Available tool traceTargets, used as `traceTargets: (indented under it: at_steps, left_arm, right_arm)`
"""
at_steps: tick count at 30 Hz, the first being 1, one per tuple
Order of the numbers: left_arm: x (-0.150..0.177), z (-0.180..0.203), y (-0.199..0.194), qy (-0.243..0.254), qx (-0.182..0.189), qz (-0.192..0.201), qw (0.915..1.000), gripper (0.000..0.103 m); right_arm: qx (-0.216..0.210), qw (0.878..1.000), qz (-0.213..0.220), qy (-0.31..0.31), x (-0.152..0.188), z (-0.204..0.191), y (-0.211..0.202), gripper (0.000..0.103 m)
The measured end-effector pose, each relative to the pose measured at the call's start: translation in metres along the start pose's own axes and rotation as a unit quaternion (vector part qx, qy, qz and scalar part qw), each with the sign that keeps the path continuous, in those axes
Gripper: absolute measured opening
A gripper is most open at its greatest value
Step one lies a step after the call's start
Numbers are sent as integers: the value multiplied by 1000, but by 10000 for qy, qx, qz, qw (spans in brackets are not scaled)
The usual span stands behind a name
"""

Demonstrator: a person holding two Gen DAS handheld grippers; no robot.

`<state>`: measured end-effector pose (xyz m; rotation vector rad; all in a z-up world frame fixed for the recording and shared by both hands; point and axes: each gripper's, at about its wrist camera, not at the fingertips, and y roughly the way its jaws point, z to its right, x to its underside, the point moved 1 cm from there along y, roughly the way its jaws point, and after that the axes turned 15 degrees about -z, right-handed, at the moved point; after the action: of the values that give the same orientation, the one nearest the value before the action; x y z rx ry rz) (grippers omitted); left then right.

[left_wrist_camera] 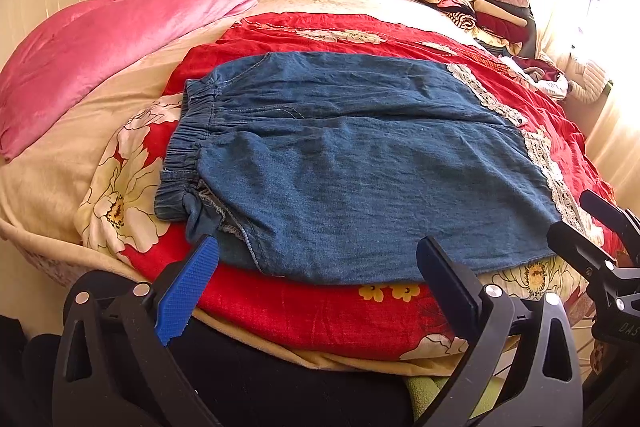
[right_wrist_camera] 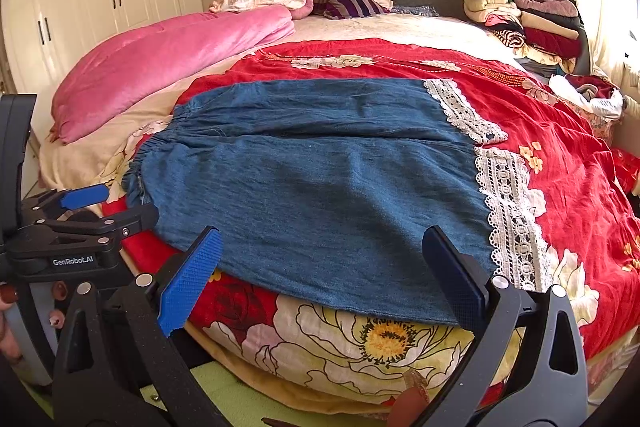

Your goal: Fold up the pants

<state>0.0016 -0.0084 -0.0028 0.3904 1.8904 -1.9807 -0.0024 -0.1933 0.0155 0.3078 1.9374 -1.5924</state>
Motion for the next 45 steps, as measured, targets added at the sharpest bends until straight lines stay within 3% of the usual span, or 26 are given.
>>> traceTargets:
  at_steps: [35, 45]
  left_arm:
    - [-2, -2, 1, -37, 12, 36, 10000, 99]
    - [-31, -31, 13, -328, -24, -51, 9994, 99]
  right_arm:
    - [135, 9998, -16, -110, -2, -3, -1, 95]
    - [245, 9991, -119, -325, -30, -11, 16, 95]
